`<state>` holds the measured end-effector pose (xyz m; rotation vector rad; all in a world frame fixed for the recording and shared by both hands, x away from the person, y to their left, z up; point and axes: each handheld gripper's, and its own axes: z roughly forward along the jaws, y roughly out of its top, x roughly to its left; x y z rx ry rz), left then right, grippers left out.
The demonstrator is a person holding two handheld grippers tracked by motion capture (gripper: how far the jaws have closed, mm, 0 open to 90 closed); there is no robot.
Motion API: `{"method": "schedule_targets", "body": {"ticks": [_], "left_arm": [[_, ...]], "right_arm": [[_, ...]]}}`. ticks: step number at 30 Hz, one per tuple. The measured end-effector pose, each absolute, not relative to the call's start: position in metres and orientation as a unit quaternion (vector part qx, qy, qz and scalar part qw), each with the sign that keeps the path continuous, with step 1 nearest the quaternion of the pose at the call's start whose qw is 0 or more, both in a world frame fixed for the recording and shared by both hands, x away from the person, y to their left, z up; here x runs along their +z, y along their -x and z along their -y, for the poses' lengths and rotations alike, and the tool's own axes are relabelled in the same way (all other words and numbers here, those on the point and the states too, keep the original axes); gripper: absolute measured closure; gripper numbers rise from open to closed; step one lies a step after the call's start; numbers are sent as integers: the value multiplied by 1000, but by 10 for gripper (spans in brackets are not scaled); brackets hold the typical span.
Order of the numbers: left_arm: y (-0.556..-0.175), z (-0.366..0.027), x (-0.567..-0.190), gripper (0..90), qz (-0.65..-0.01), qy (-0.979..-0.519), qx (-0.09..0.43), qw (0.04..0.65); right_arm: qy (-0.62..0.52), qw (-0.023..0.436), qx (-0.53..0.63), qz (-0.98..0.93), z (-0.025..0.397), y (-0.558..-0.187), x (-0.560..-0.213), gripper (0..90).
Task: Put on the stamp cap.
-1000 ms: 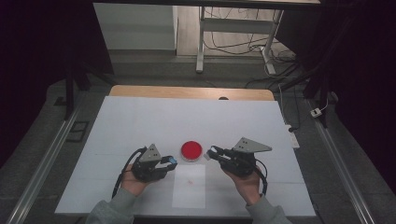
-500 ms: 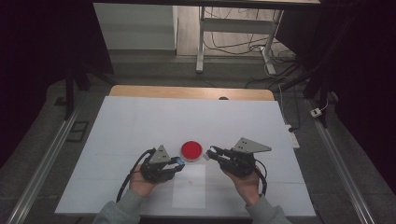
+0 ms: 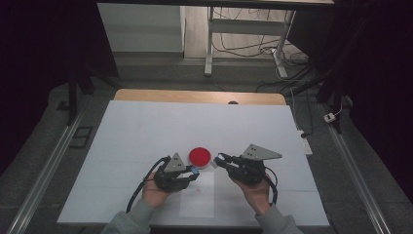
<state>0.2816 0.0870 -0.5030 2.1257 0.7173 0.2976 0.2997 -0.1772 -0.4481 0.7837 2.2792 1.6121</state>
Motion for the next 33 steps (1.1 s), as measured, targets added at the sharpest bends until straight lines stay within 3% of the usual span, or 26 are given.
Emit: {"method": "schedule_targets", "body": {"ticks": [33], "left_arm": [[-277,-62,-508,653,-269,-855,134,422]], "right_arm": [[-258,103,546,-790,161,-294,-455,752]]}}
